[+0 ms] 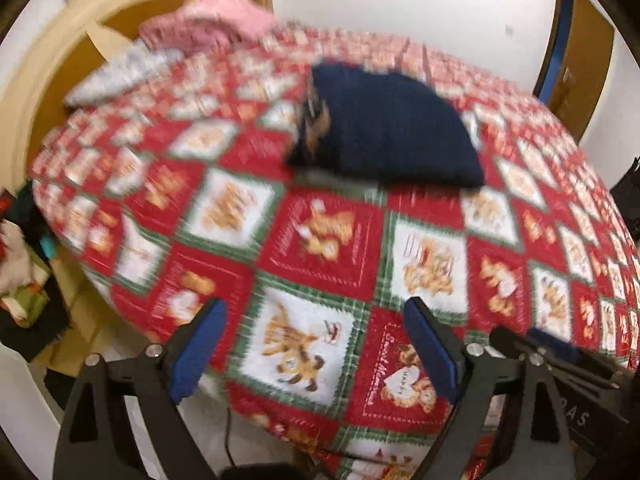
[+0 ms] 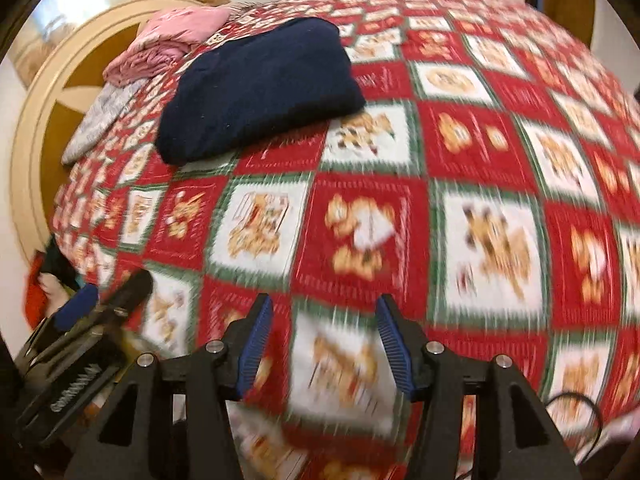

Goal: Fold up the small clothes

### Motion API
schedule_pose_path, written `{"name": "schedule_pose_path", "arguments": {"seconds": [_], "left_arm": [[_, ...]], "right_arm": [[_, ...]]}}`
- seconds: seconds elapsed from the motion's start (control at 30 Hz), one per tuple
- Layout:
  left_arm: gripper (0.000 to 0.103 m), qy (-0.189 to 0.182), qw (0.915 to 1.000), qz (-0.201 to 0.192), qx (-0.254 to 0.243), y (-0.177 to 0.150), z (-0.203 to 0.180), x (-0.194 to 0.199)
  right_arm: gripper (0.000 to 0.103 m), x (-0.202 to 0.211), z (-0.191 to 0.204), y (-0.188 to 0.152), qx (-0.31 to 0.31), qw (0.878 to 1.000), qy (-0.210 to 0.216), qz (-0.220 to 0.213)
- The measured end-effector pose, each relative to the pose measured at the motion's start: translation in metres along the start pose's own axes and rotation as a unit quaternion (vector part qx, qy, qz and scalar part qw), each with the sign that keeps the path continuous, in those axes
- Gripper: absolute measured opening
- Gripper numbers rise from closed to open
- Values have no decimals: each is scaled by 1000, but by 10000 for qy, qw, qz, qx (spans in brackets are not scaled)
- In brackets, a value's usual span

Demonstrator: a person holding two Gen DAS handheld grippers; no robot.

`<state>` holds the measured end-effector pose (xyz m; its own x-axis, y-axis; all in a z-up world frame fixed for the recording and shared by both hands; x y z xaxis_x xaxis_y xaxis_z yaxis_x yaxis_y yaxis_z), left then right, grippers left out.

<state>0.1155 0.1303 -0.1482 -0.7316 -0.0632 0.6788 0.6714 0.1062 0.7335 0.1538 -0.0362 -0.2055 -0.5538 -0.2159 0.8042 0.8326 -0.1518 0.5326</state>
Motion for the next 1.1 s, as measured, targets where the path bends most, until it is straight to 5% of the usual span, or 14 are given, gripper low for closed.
{"name": "schedule_pose_path", "arguments": {"seconds": [0.1,0.27,0.4,0.53,0.73,0.9,1.1], "left_arm": [[99,-61,9976,-683,45,16,1,41],[99,-227,9875,-1534,-278,33,-7,92],[101,-153,9755,-2143,-474,42,-14,129],[101,-337,9690,-2423,-354,50,-13,155],[103,-655,9643,-2550,-286,56,-19,182],[103,-660,9556,-2848,-373,55,-25,200],[103,-779,9553,-2830,-366,52,-31,205]], "right_arm": [[55,36,2,-4,-48,9994,164,-296],[55,104,14,4,672,9885,-394,-1297],[55,172,24,14,1048,9581,-576,-2604],[55,232,36,17,1380,9151,-860,-3691],[56,283,45,7,1615,8608,-1289,-4651],[67,314,54,-3,1724,8150,-1741,-5251],[67,328,61,-6,1788,8044,-1650,-5420]]}}
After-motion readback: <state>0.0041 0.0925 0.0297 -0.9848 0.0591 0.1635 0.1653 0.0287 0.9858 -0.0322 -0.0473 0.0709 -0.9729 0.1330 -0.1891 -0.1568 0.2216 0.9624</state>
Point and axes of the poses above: each gripper's, at about its wrist camera, not at the fingertips, and x roughly against the way its jaws point, z to its left, y to its top, the point moved 6 cm from there along -x, roughly the way its jaws point, and after that the axes turned 8 degrees about -z, right-handed, at the moved point
